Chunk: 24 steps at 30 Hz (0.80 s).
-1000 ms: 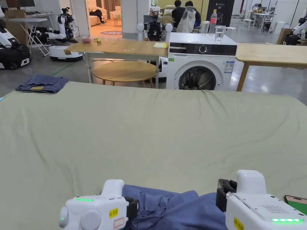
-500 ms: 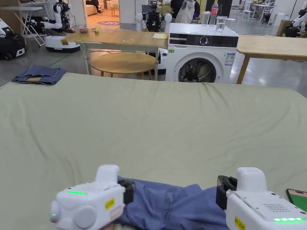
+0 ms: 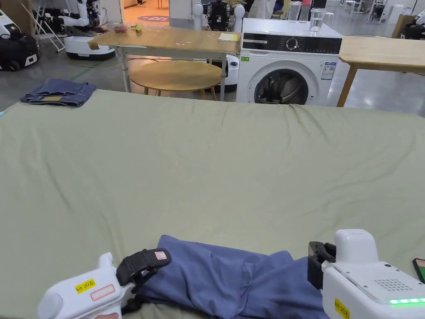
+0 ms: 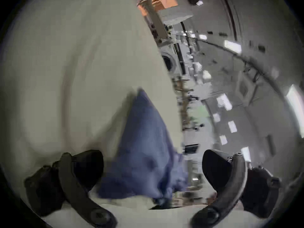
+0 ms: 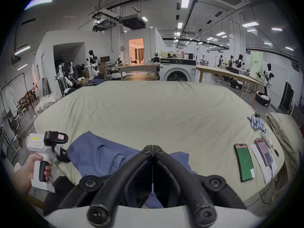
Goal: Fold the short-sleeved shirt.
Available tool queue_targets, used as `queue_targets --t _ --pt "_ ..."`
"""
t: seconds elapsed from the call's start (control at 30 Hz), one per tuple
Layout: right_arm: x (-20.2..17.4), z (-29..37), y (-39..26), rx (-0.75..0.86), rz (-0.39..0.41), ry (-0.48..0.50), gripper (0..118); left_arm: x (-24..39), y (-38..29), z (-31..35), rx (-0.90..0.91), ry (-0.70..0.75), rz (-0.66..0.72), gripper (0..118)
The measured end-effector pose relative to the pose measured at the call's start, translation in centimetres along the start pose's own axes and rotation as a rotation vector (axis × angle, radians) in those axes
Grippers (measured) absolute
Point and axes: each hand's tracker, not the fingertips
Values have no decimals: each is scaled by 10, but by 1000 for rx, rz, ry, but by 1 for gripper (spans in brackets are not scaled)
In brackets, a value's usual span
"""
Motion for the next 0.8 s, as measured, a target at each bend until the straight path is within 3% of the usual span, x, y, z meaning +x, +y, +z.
queue_targets --t 0.07,0.1,0.13,0.17,0.2,0.27,0.4,0.57,0.8 --pt "4 0 1 0 -5 -1 0 8 -9 -17 -15 -48 3 108" --pt "5 0 1 0 -6 -4 0 8 -11 -20 11 -15 -14 85" --pt "7 0 1 1 -8 -8 0 7 -11 -23 57 2 -11 29" --pt "9 1 1 0 -11 -9 0 7 -14 -26 93 72 23 11" --pt "10 1 1 0 -15 -10 0 7 -18 -25 136 121 33 11" --pt "13 1 -1 -3 -23 -12 0 16 -23 -15 183 81 -10 11" --pt "15 2 -3 -10 -18 -15 0 48 -17 29 365 275 -221 11" --pt "15 3 -5 -7 -24 -7 0 94 -4 56 449 602 -437 11" --pt "23 13 -8 4 -22 -23 0 177 -98 -41 307 693 -1192 11"
